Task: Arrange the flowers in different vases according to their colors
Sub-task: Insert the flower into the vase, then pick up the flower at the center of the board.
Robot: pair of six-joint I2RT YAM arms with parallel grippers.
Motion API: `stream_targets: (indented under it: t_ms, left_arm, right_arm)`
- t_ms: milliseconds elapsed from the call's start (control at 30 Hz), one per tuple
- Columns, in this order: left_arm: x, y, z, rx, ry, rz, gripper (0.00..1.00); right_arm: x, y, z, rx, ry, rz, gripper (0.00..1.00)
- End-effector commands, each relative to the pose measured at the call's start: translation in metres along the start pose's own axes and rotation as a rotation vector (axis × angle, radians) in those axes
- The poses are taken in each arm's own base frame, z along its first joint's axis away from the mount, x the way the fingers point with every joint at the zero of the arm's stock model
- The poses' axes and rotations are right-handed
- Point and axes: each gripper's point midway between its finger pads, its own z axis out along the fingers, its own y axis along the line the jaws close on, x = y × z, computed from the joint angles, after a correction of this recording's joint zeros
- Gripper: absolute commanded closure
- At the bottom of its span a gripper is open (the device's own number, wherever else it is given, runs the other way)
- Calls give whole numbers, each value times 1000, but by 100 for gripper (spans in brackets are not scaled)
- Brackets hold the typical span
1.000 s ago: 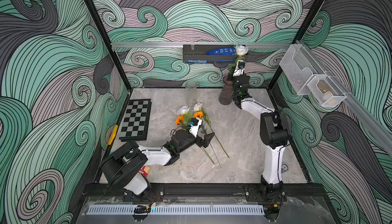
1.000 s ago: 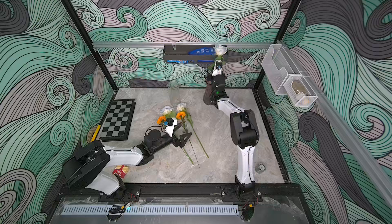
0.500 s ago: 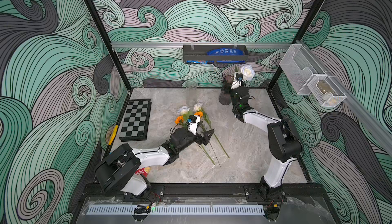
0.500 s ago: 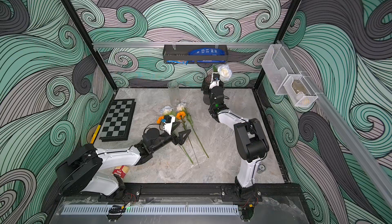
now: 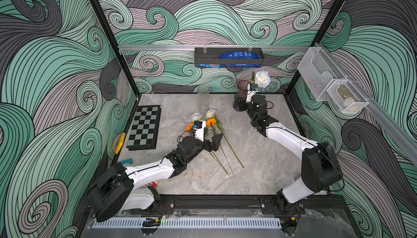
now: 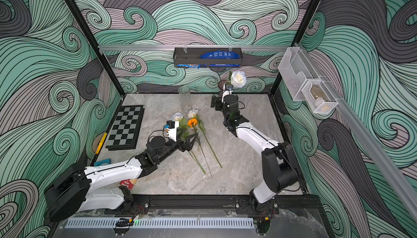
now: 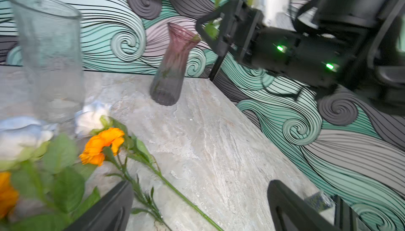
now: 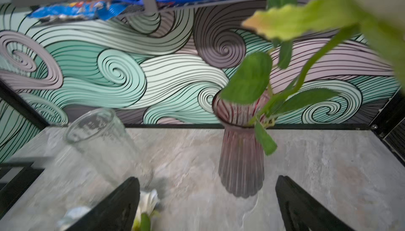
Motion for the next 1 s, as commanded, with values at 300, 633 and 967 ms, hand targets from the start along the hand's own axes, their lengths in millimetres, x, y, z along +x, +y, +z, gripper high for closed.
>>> stream_targets:
  t_ms: [300, 633, 967]
  left_arm:
    - [-12, 98, -62, -544, -190, -144, 1]
    - [-5, 79, -68, -342, -212, -88, 1]
    - [3, 69, -53, -307, -145, -71, 1]
  right_arm:
    - [102, 22, -14, -42, 374, -20, 0]
    - [204, 44, 26, -137, 709, -180, 46]
    - [211, 60, 26, -203, 726, -209, 33]
